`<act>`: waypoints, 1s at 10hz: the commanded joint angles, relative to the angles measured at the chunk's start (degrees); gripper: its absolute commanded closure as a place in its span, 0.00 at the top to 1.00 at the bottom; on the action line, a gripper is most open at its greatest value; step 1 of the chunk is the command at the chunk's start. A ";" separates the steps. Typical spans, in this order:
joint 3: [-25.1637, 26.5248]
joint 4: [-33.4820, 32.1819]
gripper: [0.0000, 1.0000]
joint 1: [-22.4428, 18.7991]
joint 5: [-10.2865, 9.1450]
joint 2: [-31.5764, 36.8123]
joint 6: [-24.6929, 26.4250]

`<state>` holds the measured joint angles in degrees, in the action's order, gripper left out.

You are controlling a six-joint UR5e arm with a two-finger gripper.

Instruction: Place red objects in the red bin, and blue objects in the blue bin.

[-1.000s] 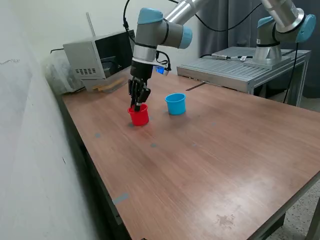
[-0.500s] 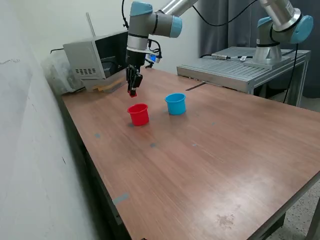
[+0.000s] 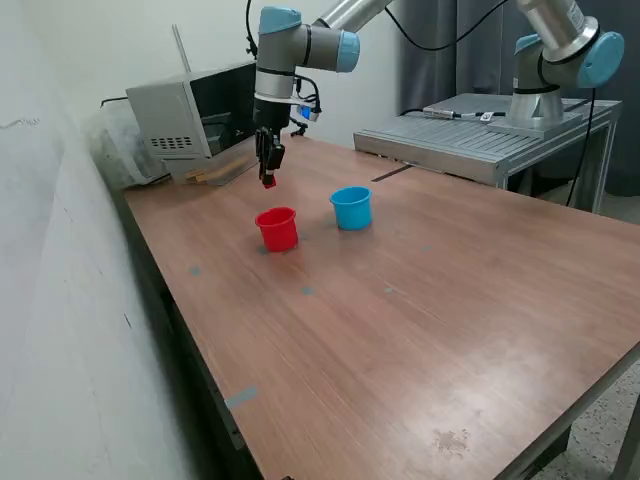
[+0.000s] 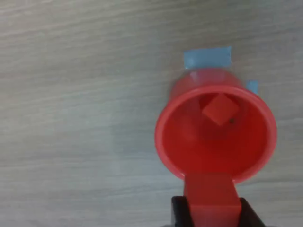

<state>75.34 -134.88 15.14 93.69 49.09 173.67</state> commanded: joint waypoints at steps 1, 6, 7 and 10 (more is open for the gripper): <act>0.95 0.06 0.00 -0.11 -0.08 0.65 -0.17; 1.04 -0.12 0.00 -0.55 -0.61 1.18 -2.28; 1.04 -0.12 0.00 -0.64 -0.61 1.18 -2.28; 1.04 -0.12 1.00 -0.64 -0.61 1.18 -2.28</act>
<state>76.33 -134.98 14.56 93.11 50.23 171.49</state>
